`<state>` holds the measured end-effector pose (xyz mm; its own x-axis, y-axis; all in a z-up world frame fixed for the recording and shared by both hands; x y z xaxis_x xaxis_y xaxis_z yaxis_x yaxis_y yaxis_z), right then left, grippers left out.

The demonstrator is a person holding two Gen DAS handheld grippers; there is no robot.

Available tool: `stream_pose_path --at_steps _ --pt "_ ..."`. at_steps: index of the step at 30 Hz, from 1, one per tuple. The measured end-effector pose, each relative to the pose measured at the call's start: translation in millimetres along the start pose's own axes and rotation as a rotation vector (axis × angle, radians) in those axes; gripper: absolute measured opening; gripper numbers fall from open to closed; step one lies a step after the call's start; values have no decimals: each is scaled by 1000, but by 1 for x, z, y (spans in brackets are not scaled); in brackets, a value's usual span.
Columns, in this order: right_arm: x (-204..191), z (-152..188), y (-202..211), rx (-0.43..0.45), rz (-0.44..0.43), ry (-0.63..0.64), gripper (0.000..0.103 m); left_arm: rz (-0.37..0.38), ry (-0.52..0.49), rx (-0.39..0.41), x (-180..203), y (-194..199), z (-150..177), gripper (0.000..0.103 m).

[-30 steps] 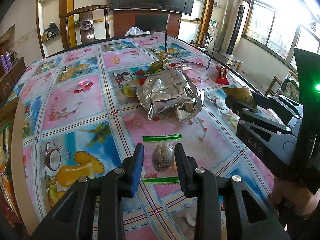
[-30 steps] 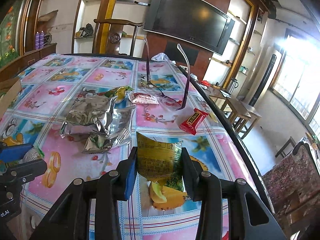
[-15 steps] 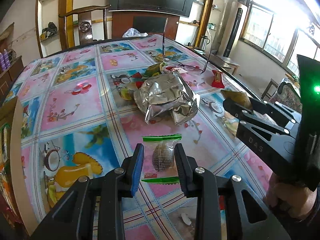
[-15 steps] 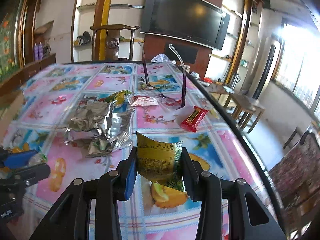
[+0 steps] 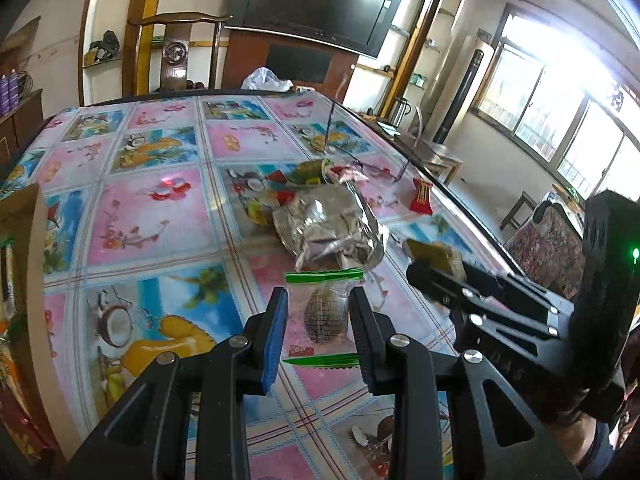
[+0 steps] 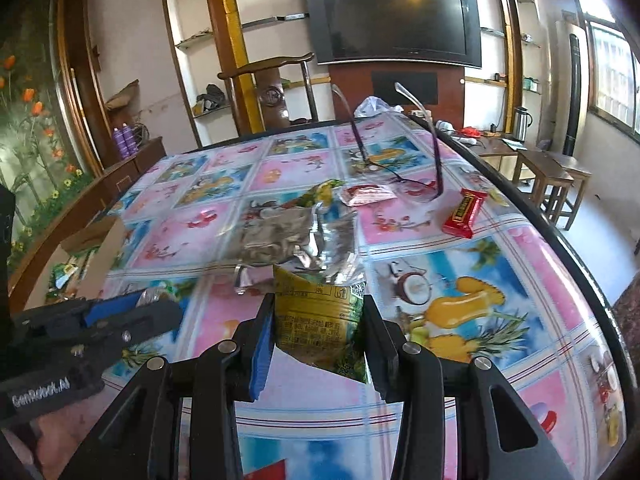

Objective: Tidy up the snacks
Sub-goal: 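Lift both held bags and carry them toward the cardboard box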

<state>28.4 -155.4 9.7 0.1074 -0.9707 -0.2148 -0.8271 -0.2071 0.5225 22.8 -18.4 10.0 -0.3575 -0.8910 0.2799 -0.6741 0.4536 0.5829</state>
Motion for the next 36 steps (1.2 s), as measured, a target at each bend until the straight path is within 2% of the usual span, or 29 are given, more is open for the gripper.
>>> stream_pose_path --at_steps 14,36 --pt "-41 11 5 -30 -76 36 43 10 88 53 -29 20 -17 30" --pt "-36 14 10 -25 -72 23 43 5 96 39 -34 17 -13 30"
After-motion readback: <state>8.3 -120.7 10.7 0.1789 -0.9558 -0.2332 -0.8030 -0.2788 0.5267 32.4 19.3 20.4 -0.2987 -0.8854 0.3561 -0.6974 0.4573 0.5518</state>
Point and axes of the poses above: each gripper's, at about its wrist camera, not at the fingertips, and y roughly against the way its jaws point, x to its right, z to its underside, the point moved 7 cm from there along -y, roughly the way its jaws point, and after that the axes turned 6 degrees about x, right-handed, at the moved point
